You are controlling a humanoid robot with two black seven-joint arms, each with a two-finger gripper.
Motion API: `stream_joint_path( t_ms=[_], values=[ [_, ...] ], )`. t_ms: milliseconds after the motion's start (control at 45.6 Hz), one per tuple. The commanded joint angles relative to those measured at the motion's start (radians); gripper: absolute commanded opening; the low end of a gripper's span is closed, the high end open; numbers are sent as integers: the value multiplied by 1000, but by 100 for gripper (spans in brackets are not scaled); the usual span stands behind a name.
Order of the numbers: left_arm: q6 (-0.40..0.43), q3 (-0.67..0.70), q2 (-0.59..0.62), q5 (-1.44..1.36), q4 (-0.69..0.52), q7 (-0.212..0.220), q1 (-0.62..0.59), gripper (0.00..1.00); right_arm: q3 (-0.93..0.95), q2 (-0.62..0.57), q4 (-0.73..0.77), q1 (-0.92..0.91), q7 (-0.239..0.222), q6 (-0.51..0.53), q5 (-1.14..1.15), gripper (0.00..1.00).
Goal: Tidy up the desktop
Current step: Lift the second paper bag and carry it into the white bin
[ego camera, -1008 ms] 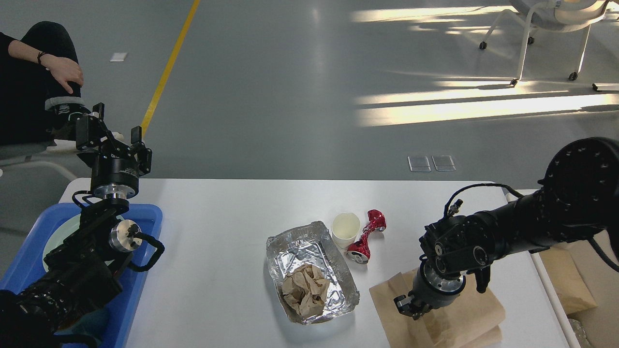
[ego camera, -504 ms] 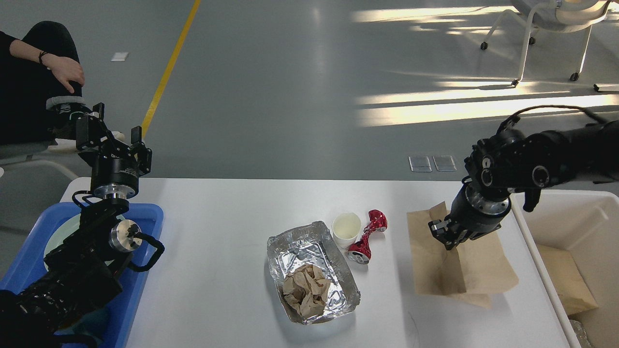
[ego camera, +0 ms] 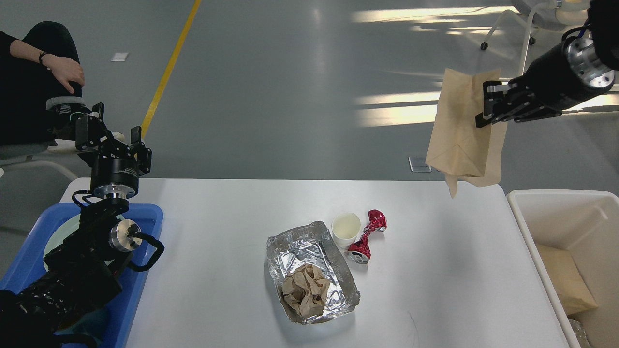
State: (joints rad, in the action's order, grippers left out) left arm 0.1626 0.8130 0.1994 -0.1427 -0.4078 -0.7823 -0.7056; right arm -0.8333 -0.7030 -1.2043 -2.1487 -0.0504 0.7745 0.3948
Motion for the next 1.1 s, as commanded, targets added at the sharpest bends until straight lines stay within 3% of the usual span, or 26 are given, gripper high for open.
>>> stream_joint_path(
  t_ms=[0,416,723,745,767,833,855,964,1074],
  values=[
    [0,0,0,0,1,0,0,97,29,-53,49,4,-3,-1,3,0],
    [0,0,0,0,0,0,0,97,23,-81,488,424,-5,-119,-11,0],
    [0,0,0,0,0,0,0,97,17,-81,603,687,-8,-290,-13,0],
    [0,0,0,0,0,0,0,97,17,-81,615,711,-8,-308,-13,8],
    [0,0,0,0,0,0,0,97,17,-81,629,734,-8,-326,-13,23],
    [0,0,0,0,0,0,0,97,34,-75,676,802,-6,-409,-14,87],
    [0,0,0,0,0,0,0,97,39,-73,690,822,-8,-449,-19,100],
    [0,0,0,0,0,0,0,97,46,-66,700,935,-8,-583,-69,100],
    [0,0,0,0,1,0,0,97,46,-43,703,987,-8,-606,-126,100]
  ],
)
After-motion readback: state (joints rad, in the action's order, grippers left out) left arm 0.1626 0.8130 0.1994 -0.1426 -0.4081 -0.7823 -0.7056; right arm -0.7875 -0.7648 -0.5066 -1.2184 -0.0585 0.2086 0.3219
